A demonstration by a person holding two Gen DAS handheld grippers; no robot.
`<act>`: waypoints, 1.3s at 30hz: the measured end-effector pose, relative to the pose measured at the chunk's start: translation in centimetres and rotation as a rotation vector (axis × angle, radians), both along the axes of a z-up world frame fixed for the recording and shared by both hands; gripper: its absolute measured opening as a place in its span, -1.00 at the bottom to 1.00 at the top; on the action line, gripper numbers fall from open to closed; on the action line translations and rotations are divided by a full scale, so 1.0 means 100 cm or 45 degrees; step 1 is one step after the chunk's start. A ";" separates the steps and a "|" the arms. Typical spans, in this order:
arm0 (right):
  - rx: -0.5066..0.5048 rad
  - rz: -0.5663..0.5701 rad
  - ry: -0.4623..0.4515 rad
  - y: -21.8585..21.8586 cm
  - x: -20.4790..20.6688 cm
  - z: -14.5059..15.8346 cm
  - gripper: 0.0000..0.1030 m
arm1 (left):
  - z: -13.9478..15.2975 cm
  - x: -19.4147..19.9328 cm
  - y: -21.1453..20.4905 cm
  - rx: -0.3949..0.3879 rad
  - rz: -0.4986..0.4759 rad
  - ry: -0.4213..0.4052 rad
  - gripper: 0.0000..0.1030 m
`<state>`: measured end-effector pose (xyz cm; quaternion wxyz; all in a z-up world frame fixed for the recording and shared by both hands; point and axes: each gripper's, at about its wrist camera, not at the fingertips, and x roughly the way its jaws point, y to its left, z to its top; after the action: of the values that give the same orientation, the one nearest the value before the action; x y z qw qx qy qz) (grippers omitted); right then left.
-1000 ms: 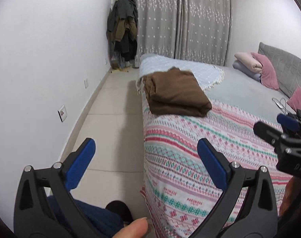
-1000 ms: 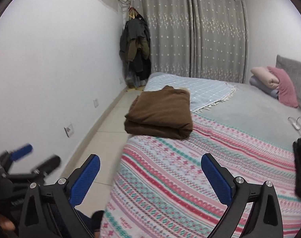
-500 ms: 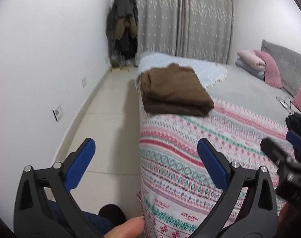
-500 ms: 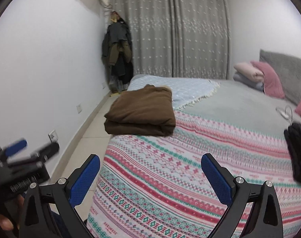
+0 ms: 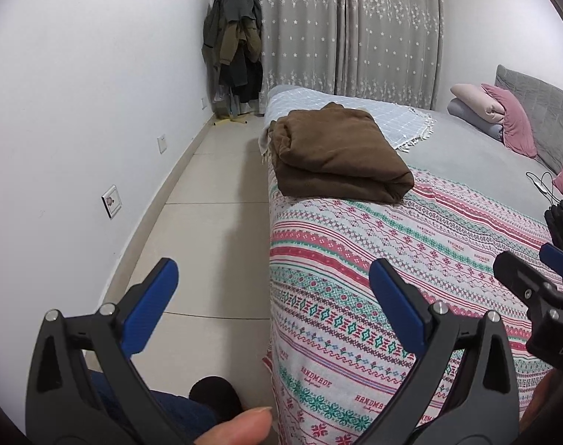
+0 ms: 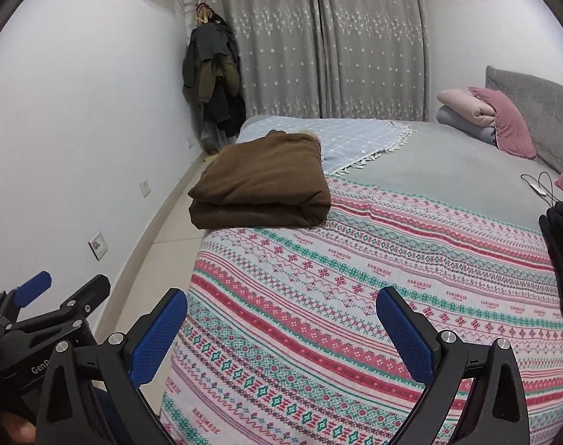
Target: Fold large clothes
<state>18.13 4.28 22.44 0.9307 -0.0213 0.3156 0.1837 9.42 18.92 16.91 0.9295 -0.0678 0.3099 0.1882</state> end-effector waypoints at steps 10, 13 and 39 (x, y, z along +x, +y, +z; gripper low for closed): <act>-0.009 -0.018 -0.010 -0.002 0.002 -0.002 0.99 | -0.004 0.006 -0.004 0.018 -0.007 0.019 0.98; -0.017 -0.024 -0.013 -0.002 0.002 -0.003 0.99 | -0.005 0.007 -0.006 0.025 -0.006 0.022 0.99; -0.023 -0.018 0.013 0.000 0.004 -0.009 0.99 | -0.012 0.011 -0.010 0.041 -0.004 0.042 0.99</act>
<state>18.55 4.23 21.56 0.9301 -0.0265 0.3222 0.1746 10.52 17.88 15.73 0.9255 -0.0493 0.3222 0.1929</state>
